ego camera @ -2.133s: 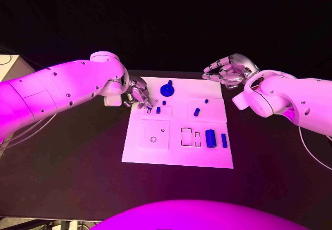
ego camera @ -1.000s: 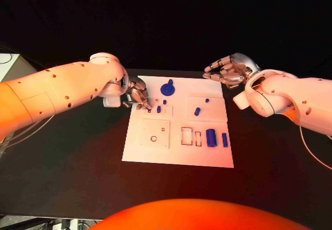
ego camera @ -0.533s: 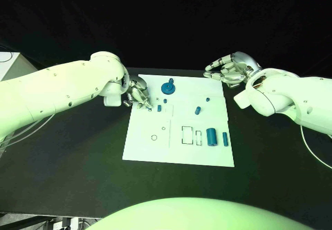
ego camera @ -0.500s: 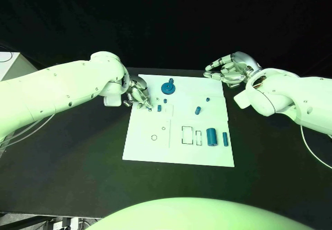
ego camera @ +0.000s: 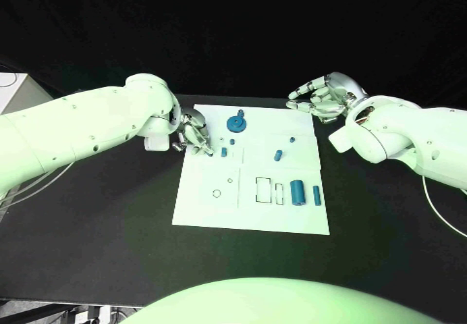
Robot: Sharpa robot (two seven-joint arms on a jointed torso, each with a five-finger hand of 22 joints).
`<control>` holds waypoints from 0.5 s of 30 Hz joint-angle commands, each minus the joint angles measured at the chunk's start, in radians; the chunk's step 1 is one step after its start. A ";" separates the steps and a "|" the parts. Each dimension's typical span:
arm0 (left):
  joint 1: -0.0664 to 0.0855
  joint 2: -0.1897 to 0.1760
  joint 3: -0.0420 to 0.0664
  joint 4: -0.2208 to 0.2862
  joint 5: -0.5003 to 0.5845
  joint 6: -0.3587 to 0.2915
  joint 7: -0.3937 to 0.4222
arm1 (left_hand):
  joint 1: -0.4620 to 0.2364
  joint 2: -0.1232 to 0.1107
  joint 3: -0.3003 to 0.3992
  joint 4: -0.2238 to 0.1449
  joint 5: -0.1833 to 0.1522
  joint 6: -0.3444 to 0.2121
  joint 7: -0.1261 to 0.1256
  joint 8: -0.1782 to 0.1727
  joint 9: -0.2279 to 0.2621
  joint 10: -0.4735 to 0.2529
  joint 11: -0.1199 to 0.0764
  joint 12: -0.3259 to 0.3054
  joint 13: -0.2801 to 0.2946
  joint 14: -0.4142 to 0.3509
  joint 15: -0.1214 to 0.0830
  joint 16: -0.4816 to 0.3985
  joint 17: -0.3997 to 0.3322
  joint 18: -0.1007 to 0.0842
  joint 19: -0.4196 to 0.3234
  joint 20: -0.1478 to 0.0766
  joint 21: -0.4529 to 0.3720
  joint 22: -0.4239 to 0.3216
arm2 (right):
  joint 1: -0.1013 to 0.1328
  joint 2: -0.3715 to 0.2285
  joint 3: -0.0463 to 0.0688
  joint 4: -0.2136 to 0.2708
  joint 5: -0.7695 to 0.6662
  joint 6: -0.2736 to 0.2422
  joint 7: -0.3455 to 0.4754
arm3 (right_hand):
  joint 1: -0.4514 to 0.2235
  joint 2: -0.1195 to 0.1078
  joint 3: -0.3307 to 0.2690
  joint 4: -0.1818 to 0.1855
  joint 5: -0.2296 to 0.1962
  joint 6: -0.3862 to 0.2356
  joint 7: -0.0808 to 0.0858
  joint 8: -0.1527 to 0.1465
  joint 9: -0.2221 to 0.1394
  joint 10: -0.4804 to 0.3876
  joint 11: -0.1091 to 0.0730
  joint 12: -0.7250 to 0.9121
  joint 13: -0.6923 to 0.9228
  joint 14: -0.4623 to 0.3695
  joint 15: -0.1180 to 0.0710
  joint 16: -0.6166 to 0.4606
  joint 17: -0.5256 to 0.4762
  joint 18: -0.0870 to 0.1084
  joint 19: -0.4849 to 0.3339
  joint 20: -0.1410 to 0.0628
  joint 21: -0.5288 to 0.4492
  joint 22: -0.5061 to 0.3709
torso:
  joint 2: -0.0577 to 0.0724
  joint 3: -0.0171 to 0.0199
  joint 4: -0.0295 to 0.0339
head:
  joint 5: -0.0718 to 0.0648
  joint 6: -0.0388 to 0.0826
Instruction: Assemble the parts on the task board
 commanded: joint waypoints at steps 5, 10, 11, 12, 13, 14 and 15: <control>0.000 -0.006 0.000 0.003 -0.002 0.008 -0.001 | 0.000 0.006 0.215 -0.220 0.007 0.008 -0.001 0.006 0.002 -0.003 -0.003 0.005 -0.002 0.072 -0.002 0.006 0.191 -0.007 -0.002 0.002 0.001 0.003 | 0.000 0.001 0.000 -0.001 -0.006 0.008 0.008 | -0.008 0.002 0.005 -0.002 0.002 -0.007 0.000 0.004 0.001 0.026 0.001 -0.002 0.189 0.083 0.001 -0.003 0.188 0.020 0.037 -0.001 -0.005 0.130 | 0.000 0.0000 0.0001 | -0.001 0.000; 0.000 -0.006 0.000 0.003 0.000 0.011 -0.001 | 0.000 0.006 0.215 -0.220 0.007 0.008 -0.001 0.006 0.002 -0.003 -0.003 0.005 -0.002 0.072 -0.002 0.006 0.191 -0.007 -0.002 0.002 0.001 0.003 | 0.000 0.001 0.000 -0.001 -0.006 0.009 0.008 | -0.008 0.002 0.005 -0.002 0.002 -0.007 0.000 0.004 0.001 0.026 0.001 -0.002 0.189 0.083 0.001 -0.003 0.188 0.020 0.037 -0.001 -0.005 0.130 | 0.000 0.0000 0.0006 | 0.000 0.000; 0.000 -0.006 0.000 0.003 0.000 0.011 -0.001 | 0.000 0.006 0.215 -0.220 0.007 0.008 -0.001 0.006 0.002 -0.003 -0.003 0.005 -0.002 0.072 -0.002 0.006 0.191 -0.007 -0.002 0.002 0.001 0.003 | 0.000 0.001 0.000 -0.001 -0.006 0.009 0.008 | -0.008 0.002 0.005 -0.002 0.002 -0.007 0.000 0.004 0.001 0.026 0.001 -0.002 0.189 0.083 0.001 -0.003 0.188 0.020 0.037 -0.001 -0.005 0.130 | 0.000 0.0001 0.0010 | 0.000 0.000; 0.000 -0.005 0.000 0.002 0.000 0.009 -0.002 | 0.000 0.006 0.215 -0.220 0.007 0.008 -0.001 0.006 0.002 -0.003 -0.003 0.005 -0.002 0.072 -0.002 0.006 0.191 -0.007 -0.002 0.002 0.001 0.003 | 0.000 0.001 0.000 -0.001 -0.006 0.009 0.008 | -0.008 0.002 0.005 -0.002 0.002 -0.007 0.000 0.004 0.001 0.026 0.001 -0.002 0.189 0.083 0.001 -0.003 0.188 0.020 0.037 -0.001 -0.005 0.130 | 0.000 0.0002 0.0014 | -0.001 0.000; 0.000 -0.005 0.000 0.002 0.000 0.008 -0.002 | 0.000 0.006 0.215 -0.220 0.007 0.008 -0.001 0.006 0.002 -0.003 -0.003 0.005 -0.002 0.072 -0.002 0.006 0.191 -0.007 -0.002 0.002 0.001 0.003 | 0.000 0.001 0.000 -0.001 -0.006 0.009 0.008 | -0.008 0.002 0.005 -0.002 0.002 -0.007 0.000 0.004 0.001 0.026 0.001 -0.002 0.189 0.083 0.001 -0.003 0.188 0.020 0.037 -0.001 -0.005 0.130 | 0.000 0.0002 0.0014 | -0.001 0.000; 0.000 -0.004 0.000 0.001 0.000 0.006 -0.002 | 0.000 0.006 0.215 -0.220 0.007 0.008 -0.001 0.006 0.002 -0.003 -0.003 0.005 -0.002 0.072 -0.002 0.006 0.191 -0.007 -0.002 0.002 0.001 0.003 | 0.000 0.001 0.000 -0.001 -0.006 0.009 0.009 | -0.008 0.002 0.005 -0.002 0.002 -0.007 0.000 0.004 0.001 0.026 0.001 -0.002 0.189 0.083 0.001 -0.003 0.188 0.020 0.037 -0.001 -0.005 0.130 | 0.000 0.0000 0.0010 | 0.000 0.000; 0.000 -0.004 0.000 0.001 -0.001 0.005 -0.003 | 0.000 0.006 0.215 -0.220 0.007 0.008 -0.001 0.006 0.002 -0.003 -0.003 0.005 -0.002 0.072 -0.002 0.006 0.191 -0.007 -0.002 0.002 0.001 0.003 | 0.000 0.001 0.000 0.000 -0.006 0.009 0.009 | -0.008 0.002 0.005 -0.002 0.002 -0.007 0.000 0.004 0.001 0.026 0.001 -0.002 0.189 0.083 0.001 -0.003 0.188 0.020 0.037 -0.001 -0.005 0.130 | 0.000 -0.0001 0.0010 | 0.000 0.000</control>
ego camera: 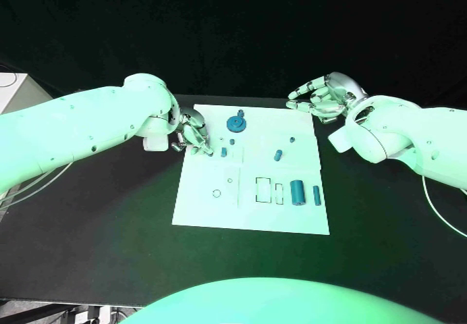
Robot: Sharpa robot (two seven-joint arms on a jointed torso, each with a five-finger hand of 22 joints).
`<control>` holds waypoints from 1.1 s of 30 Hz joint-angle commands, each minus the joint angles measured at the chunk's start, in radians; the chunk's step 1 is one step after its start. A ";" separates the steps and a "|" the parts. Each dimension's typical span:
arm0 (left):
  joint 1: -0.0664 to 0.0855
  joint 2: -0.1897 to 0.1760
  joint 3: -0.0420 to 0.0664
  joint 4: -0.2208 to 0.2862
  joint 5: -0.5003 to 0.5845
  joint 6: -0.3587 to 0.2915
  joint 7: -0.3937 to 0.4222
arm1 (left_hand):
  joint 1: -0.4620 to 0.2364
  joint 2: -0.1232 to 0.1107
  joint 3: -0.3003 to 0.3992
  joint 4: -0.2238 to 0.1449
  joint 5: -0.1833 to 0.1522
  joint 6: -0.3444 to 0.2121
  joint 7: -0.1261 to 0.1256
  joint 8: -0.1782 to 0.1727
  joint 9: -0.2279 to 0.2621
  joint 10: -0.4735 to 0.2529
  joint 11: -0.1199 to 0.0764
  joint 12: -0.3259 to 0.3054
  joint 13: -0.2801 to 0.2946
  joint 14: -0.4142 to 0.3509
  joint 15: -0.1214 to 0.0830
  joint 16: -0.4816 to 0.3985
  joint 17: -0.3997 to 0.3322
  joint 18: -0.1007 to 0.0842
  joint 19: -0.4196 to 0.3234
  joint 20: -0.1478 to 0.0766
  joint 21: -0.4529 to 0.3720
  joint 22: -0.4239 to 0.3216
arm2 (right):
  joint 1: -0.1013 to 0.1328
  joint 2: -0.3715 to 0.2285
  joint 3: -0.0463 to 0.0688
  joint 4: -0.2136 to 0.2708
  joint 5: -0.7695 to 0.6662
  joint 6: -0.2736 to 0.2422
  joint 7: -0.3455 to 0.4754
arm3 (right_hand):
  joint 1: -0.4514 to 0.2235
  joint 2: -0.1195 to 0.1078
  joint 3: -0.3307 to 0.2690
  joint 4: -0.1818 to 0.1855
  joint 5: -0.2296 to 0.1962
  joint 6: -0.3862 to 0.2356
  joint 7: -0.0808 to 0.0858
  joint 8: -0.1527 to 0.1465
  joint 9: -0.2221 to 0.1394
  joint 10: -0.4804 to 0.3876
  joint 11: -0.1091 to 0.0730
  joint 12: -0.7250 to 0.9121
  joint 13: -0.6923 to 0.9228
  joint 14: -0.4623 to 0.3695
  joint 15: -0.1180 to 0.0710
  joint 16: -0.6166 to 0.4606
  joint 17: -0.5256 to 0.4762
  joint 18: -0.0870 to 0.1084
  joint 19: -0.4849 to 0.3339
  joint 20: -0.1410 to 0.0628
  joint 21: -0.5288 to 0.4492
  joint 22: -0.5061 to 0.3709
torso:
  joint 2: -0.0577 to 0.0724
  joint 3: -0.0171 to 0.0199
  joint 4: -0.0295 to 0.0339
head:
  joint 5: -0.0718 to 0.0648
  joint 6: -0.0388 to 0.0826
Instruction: Assemble the parts on the task board
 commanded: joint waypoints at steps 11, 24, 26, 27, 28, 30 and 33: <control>-0.001 0.009 -0.001 -0.010 -0.007 -0.001 -0.007 | 0.000 0.006 0.215 -0.221 0.004 0.009 -0.001 0.002 0.001 -0.002 -0.004 0.005 -0.002 0.071 -0.002 0.006 0.189 -0.007 -0.002 0.002 0.001 0.000 | 0.000 0.000 0.000 0.001 -0.006 0.010 0.009 | -0.008 0.002 0.005 -0.002 0.002 -0.007 0.000 0.004 0.001 0.026 0.001 -0.002 0.189 0.083 0.001 -0.003 0.188 0.020 0.037 -0.001 -0.005 0.130 | 0.001 0.0002 -0.0010 | 0.001 0.000; -0.001 0.013 -0.001 -0.015 -0.008 0.031 -0.020 | -0.002 0.007 0.215 -0.223 0.005 0.010 -0.001 0.002 0.001 -0.001 -0.004 0.006 -0.002 0.071 -0.002 0.006 0.190 -0.006 -0.003 0.002 0.002 0.000 | 0.000 -0.002 0.000 0.003 -0.006 0.011 0.008 | -0.008 0.002 0.005 -0.002 0.002 -0.007 0.000 0.004 0.001 0.026 0.001 -0.002 0.189 0.083 0.001 -0.003 0.188 0.020 0.037 -0.001 -0.005 0.130 | 0.001 0.0005 -0.0008 | 0.000 0.000; -0.001 0.014 -0.001 -0.015 -0.008 0.037 -0.023 | -0.002 0.007 0.215 -0.223 0.005 0.010 -0.001 0.002 0.001 -0.001 -0.004 0.006 -0.002 0.071 -0.002 0.006 0.190 -0.006 -0.003 0.002 0.002 0.000 | 0.000 -0.002 0.000 0.003 -0.006 0.011 0.008 | -0.008 0.002 0.005 -0.002 0.002 -0.007 0.000 0.004 0.001 0.026 0.001 -0.002 0.189 0.083 0.001 -0.003 0.188 0.020 0.037 -0.001 -0.005 0.130 | 0.000 0.0001 -0.0010 | 0.000 0.000; -0.001 0.014 -0.001 -0.016 -0.007 0.040 -0.026 | -0.002 0.007 0.215 -0.223 0.005 0.010 -0.001 0.002 0.001 -0.001 -0.004 0.006 -0.002 0.071 -0.002 0.006 0.190 -0.006 -0.003 0.002 0.002 0.000 | 0.000 -0.002 0.000 0.003 -0.006 0.011 0.008 | -0.008 0.002 0.005 -0.002 0.002 -0.007 0.000 0.004 0.001 0.026 0.001 -0.002 0.189 0.083 0.001 -0.003 0.188 0.020 0.037 -0.001 -0.005 0.130 | -0.001 0.0002 -0.0010 | 0.000 0.000; -0.001 0.014 -0.001 -0.016 -0.007 0.043 -0.028 | -0.002 0.007 0.215 -0.223 0.005 0.010 -0.001 0.002 0.000 -0.001 -0.004 0.006 -0.002 0.072 -0.002 0.007 0.191 -0.006 -0.003 0.002 0.001 0.000 | 0.000 -0.002 0.000 0.003 -0.006 0.011 0.008 | -0.008 0.002 0.005 -0.002 0.002 -0.007 0.000 0.004 0.001 0.026 0.001 -0.002 0.189 0.083 0.001 -0.003 0.188 0.020 0.037 -0.001 -0.005 0.130 | -0.001 0.0003 -0.0010 | 0.000 0.000; -0.001 0.015 -0.002 -0.015 -0.003 0.049 -0.037 | -0.003 0.007 0.215 -0.224 0.005 0.010 -0.001 0.002 0.000 -0.001 -0.004 0.006 -0.002 0.073 -0.002 0.007 0.193 -0.007 -0.002 0.002 0.002 0.002 | 0.000 -0.003 0.000 0.003 -0.006 0.011 0.008 | -0.008 0.002 0.005 -0.002 0.002 -0.007 0.000 0.004 0.001 0.026 0.001 -0.002 0.189 0.083 0.001 -0.003 0.188 0.020 0.037 -0.001 -0.005 0.130 | -0.001 0.0004 -0.0003 | 0.000 0.000; -0.001 0.015 -0.002 -0.014 0.003 0.050 -0.046 | -0.003 0.007 0.215 -0.224 0.005 0.010 -0.001 0.002 0.000 -0.001 -0.004 0.006 -0.002 0.073 -0.002 0.007 0.193 -0.007 -0.002 0.002 0.002 0.002 | 0.000 -0.003 0.000 0.002 -0.006 0.011 0.008 | -0.008 0.002 0.005 -0.002 0.002 -0.007 0.000 0.004 0.001 0.026 0.001 -0.002 0.189 0.083 0.001 -0.003 0.188 0.020 0.037 -0.001 -0.005 0.130 | -0.001 0.0003 0.0005 | 0.000 0.000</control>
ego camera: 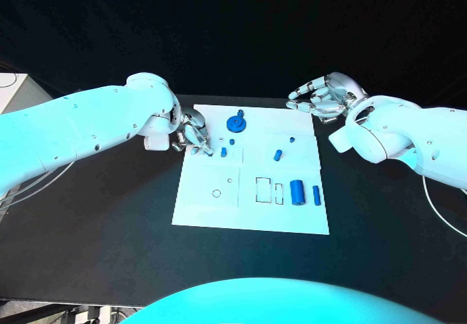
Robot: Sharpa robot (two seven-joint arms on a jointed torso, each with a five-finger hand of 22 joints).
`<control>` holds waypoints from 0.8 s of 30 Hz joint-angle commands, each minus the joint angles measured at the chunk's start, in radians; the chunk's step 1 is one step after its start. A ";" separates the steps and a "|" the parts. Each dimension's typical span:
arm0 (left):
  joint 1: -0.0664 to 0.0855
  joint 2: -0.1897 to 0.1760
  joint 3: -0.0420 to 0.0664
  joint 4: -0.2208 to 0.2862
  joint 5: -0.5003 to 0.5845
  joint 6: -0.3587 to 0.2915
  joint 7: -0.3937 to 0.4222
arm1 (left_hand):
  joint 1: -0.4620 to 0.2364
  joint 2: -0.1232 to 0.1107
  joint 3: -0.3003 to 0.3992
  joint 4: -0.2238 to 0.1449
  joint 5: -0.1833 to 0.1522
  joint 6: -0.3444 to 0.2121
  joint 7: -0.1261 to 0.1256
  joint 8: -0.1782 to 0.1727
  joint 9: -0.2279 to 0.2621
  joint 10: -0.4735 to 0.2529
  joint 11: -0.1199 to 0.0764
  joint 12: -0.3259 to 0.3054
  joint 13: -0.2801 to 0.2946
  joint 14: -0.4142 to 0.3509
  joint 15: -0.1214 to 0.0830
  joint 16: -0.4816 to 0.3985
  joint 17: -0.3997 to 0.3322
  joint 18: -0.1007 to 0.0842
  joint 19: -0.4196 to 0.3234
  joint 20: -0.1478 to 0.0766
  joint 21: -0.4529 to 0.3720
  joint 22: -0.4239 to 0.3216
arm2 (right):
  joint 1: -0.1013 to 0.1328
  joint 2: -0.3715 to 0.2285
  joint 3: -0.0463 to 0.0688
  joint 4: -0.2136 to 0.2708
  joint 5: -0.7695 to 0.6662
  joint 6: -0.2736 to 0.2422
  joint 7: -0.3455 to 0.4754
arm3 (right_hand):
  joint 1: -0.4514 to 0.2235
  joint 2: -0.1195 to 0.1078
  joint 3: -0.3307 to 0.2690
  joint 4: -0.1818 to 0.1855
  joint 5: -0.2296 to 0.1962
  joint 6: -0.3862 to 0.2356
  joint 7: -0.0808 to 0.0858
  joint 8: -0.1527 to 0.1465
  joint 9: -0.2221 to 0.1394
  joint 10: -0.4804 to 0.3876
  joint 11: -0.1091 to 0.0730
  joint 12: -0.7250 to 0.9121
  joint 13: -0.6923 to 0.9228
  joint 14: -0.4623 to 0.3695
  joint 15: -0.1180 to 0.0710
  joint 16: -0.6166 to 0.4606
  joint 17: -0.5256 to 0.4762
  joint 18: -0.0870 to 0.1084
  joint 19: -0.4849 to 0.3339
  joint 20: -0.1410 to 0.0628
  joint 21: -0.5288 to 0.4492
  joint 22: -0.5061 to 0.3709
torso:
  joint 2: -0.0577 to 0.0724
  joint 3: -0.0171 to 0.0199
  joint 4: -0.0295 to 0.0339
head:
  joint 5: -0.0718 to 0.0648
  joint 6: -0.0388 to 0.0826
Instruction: Assemble the parts on the task board
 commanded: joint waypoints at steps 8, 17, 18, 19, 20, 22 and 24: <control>-0.002 0.003 -0.003 -0.003 0.044 0.017 -0.050 | 0.001 0.011 0.216 -0.227 0.010 0.010 0.001 0.002 -0.002 -0.001 -0.005 0.006 -0.002 0.075 -0.002 0.006 0.198 -0.008 0.001 0.002 0.006 0.007 | 0.000 0.000 0.000 0.001 -0.006 0.010 0.008 | -0.008 0.002 0.005 -0.002 0.002 -0.007 0.000 0.004 0.001 0.026 0.001 -0.002 0.189 0.083 0.001 -0.003 0.188 0.020 0.037 -0.001 -0.005 0.129 | 0.000 -0.0003 -0.0002 | 0.000 0.000; -0.002 0.008 -0.003 -0.021 0.066 -0.014 -0.058 | 0.000 0.011 0.217 -0.228 0.012 0.011 0.001 0.002 -0.002 0.000 -0.006 0.007 -0.002 0.076 -0.002 0.007 0.200 -0.008 0.002 0.002 0.007 0.009 | 0.000 0.001 0.000 0.001 -0.006 0.011 0.008 | -0.008 0.002 0.005 -0.002 0.002 -0.007 0.000 0.004 0.001 0.026 0.001 -0.002 0.189 0.083 0.001 -0.003 0.188 0.020 0.037 -0.001 -0.005 0.129 | 0.000 0.0000 -0.0011 | 0.001 0.000; -0.002 0.009 -0.003 -0.023 0.068 -0.016 -0.059 | 0.000 0.011 0.217 -0.228 0.012 0.011 0.001 0.002 -0.002 0.000 -0.006 0.007 -0.002 0.076 -0.002 0.007 0.200 -0.008 0.002 0.002 0.007 0.009 | 0.000 0.001 0.000 0.000 -0.006 0.011 0.008 | -0.008 0.002 0.005 -0.002 0.002 -0.007 0.000 0.004 0.001 0.026 0.001 -0.002 0.189 0.083 0.001 -0.003 0.188 0.020 0.037 -0.001 -0.005 0.129 | 0.001 0.0000 -0.0014 | 0.001 0.000; -0.002 0.010 -0.003 -0.026 0.070 -0.017 -0.059 | -0.001 0.012 0.217 -0.229 0.013 0.012 0.001 0.002 -0.002 0.001 -0.006 0.007 -0.002 0.076 -0.002 0.007 0.200 -0.008 0.004 0.002 0.009 0.011 | 0.000 0.001 0.000 0.000 -0.006 0.011 0.008 | -0.008 0.002 0.005 -0.002 0.002 -0.007 0.000 0.004 0.001 0.026 0.001 -0.002 0.189 0.083 0.001 -0.003 0.188 0.020 0.037 -0.001 -0.005 0.129 | 0.001 -0.0001 -0.0012 | 0.001 0.000; -0.002 0.012 -0.003 -0.030 0.074 -0.017 -0.060 | -0.001 0.012 0.217 -0.229 0.013 0.012 0.001 0.002 -0.002 0.001 -0.006 0.007 -0.002 0.076 -0.002 0.007 0.200 -0.008 0.004 0.002 0.009 0.011 | 0.000 0.002 0.000 0.000 -0.006 0.011 0.008 | -0.008 0.002 0.005 -0.002 0.002 -0.007 0.000 0.004 0.001 0.026 0.001 -0.002 0.189 0.083 0.001 -0.003 0.188 0.020 0.037 -0.001 -0.005 0.129 | 0.001 -0.0001 -0.0012 | 0.000 0.000; -0.002 0.015 -0.003 -0.034 0.082 -0.010 -0.063 | -0.001 0.012 0.217 -0.229 0.013 0.012 0.001 0.002 -0.002 0.001 -0.006 0.007 -0.002 0.076 -0.002 0.007 0.200 -0.008 0.004 0.002 0.009 0.011 | 0.000 0.002 0.000 0.000 -0.006 0.011 0.008 | -0.008 0.002 0.005 -0.002 0.002 -0.007 0.000 0.004 0.001 0.026 0.001 -0.002 0.189 0.083 0.001 -0.003 0.188 0.020 0.037 -0.001 -0.005 0.129 | 0.002 0.0003 -0.0012 | 0.001 0.000; -0.002 0.017 -0.003 -0.038 0.090 0.002 -0.070 | -0.001 0.012 0.217 -0.229 0.013 0.012 0.001 0.002 -0.002 0.001 -0.006 0.007 -0.002 0.076 -0.002 0.007 0.200 -0.008 0.004 0.002 0.009 0.011 | 0.000 0.003 0.000 -0.001 -0.006 0.011 0.008 | -0.008 0.002 0.005 -0.002 0.002 -0.007 0.000 0.004 0.001 0.026 0.001 -0.002 0.189 0.083 0.001 -0.003 0.188 0.020 0.037 -0.001 -0.005 0.129 | 0.002 0.0008 -0.0015 | 0.000 0.000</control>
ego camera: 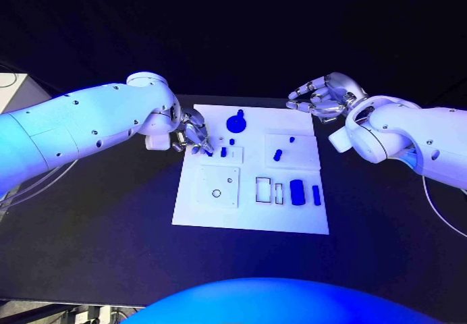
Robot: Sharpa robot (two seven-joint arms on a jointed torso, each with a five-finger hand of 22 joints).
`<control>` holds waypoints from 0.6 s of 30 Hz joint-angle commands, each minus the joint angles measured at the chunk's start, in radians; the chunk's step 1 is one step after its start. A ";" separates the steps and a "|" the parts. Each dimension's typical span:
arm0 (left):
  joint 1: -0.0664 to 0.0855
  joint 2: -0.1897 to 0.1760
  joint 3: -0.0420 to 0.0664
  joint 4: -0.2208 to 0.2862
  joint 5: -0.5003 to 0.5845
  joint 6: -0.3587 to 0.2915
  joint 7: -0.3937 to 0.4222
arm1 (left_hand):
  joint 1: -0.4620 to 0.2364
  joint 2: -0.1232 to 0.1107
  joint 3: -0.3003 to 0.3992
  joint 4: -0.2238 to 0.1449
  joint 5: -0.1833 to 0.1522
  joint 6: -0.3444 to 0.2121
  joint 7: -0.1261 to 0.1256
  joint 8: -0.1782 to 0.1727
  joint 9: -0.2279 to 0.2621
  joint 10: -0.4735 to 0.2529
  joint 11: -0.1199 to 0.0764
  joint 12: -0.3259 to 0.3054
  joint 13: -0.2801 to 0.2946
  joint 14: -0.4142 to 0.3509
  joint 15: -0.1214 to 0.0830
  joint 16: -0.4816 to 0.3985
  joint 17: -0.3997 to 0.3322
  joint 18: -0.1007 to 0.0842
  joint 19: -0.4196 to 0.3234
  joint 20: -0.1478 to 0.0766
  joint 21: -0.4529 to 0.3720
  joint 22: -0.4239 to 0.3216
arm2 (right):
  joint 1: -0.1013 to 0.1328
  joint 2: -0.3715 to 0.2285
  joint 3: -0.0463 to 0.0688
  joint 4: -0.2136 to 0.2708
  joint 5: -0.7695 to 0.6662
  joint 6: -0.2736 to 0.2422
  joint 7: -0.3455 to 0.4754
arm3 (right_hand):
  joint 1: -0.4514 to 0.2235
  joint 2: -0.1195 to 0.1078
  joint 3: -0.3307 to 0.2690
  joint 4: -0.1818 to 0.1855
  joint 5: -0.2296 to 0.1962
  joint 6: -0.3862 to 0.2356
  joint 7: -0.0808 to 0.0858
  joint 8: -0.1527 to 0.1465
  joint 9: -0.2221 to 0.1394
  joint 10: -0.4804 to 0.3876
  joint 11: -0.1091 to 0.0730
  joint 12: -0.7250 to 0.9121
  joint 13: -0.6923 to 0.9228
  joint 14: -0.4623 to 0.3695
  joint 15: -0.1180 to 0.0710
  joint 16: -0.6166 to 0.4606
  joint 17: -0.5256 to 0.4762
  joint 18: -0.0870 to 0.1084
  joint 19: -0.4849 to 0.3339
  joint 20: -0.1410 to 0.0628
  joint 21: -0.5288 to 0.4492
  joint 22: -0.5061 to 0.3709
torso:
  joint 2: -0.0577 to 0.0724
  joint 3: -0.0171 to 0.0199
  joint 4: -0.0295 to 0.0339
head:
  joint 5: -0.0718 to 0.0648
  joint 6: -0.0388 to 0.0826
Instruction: Assemble the parts on the task board
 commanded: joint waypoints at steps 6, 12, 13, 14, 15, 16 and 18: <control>-0.002 0.011 -0.003 -0.027 0.052 0.075 -0.057 | -0.003 0.011 0.222 -0.229 0.009 0.005 0.001 0.001 0.001 0.002 -0.006 0.003 -0.002 0.077 -0.003 0.005 0.202 -0.008 0.002 0.002 0.004 -0.002 | 0.000 0.002 0.000 -0.001 -0.006 0.011 0.008 | -0.009 0.000 0.009 -0.003 0.002 -0.007 -0.001 0.006 0.001 0.027 0.001 -0.001 0.189 0.083 0.000 -0.004 0.187 0.020 0.038 -0.001 -0.006 0.129 | -0.001 0.0009 0.0012 | -0.001 0.000; -0.001 0.017 -0.003 -0.039 0.066 0.118 -0.070 | -0.006 0.011 0.224 -0.233 0.014 0.007 0.001 0.001 0.000 0.002 -0.006 0.003 -0.002 0.079 -0.003 0.007 0.208 -0.008 0.002 0.002 0.005 -0.001 | 0.000 0.002 0.000 -0.002 -0.006 0.011 0.007 | -0.009 0.000 0.009 -0.003 0.002 -0.007 -0.001 0.006 0.001 0.027 0.000 -0.002 0.189 0.083 0.000 -0.004 0.187 0.020 0.038 -0.001 -0.006 0.129 | -0.001 -0.0001 0.0021 | -0.001 0.000; -0.001 0.018 -0.003 -0.041 0.067 0.122 -0.071 | -0.007 0.011 0.224 -0.234 0.015 0.007 0.001 0.001 0.000 0.003 -0.006 0.003 -0.002 0.080 -0.003 0.008 0.209 -0.008 0.002 0.002 0.005 -0.001 | 0.000 0.003 0.000 -0.002 -0.006 0.011 0.007 | -0.009 0.000 0.009 -0.003 0.002 -0.007 -0.001 0.006 0.001 0.027 0.000 -0.002 0.189 0.083 0.000 -0.004 0.187 0.020 0.038 -0.001 -0.006 0.129 | -0.001 -0.0001 0.0018 | -0.001 0.000; -0.001 0.018 -0.003 -0.042 0.068 0.126 -0.072 | -0.007 0.011 0.224 -0.234 0.015 0.007 0.001 0.001 0.000 0.003 -0.006 0.003 -0.002 0.080 -0.003 0.008 0.209 -0.008 0.002 0.002 0.005 -0.001 | 0.000 0.003 0.000 -0.002 -0.006 0.011 0.007 | -0.009 0.000 0.009 -0.003 0.002 -0.007 -0.001 0.006 0.001 0.027 0.000 -0.002 0.189 0.083 0.000 -0.004 0.187 0.020 0.038 -0.001 -0.006 0.129 | -0.002 -0.0002 0.0019 | -0.002 0.000; -0.001 0.019 -0.003 -0.043 0.069 0.129 -0.073 | -0.007 0.011 0.224 -0.234 0.016 0.007 0.001 0.001 0.000 0.003 -0.006 0.003 -0.002 0.080 -0.003 0.008 0.209 -0.008 0.002 0.002 0.005 0.000 | 0.000 0.003 0.000 -0.002 -0.006 0.011 0.007 | -0.009 0.000 0.009 -0.003 0.002 -0.007 -0.001 0.006 0.001 0.027 0.000 -0.002 0.189 0.083 0.000 -0.004 0.187 0.020 0.038 -0.001 -0.006 0.129 | -0.002 -0.0003 0.0019 | -0.002 0.000; -0.001 0.019 -0.003 -0.044 0.069 0.130 -0.074 | -0.007 0.011 0.224 -0.235 0.016 0.008 0.001 0.001 0.000 0.003 -0.006 0.003 -0.002 0.080 -0.003 0.008 0.210 -0.008 0.002 0.002 0.005 0.000 | 0.000 0.003 0.000 -0.002 -0.006 0.011 0.007 | -0.009 0.000 0.009 -0.003 0.002 -0.007 -0.001 0.006 0.001 0.027 0.000 -0.002 0.189 0.083 0.000 -0.004 0.187 0.020 0.038 -0.001 -0.006 0.129 | -0.001 -0.0004 0.0016 | -0.002 0.000; -0.001 0.020 -0.003 -0.045 0.070 0.136 -0.075 | -0.009 0.011 0.225 -0.237 0.020 0.009 0.001 0.000 -0.001 0.004 -0.006 0.003 -0.003 0.082 -0.003 0.010 0.213 -0.008 0.003 0.002 0.006 0.001 | 0.000 0.003 0.000 -0.002 -0.006 0.011 0.007 | -0.009 0.000 0.009 -0.003 0.002 -0.007 -0.001 0.006 0.001 0.027 0.000 -0.002 0.189 0.083 0.000 -0.004 0.187 0.020 0.038 -0.001 -0.006 0.129 | -0.002 -0.0004 0.0015 | -0.001 0.000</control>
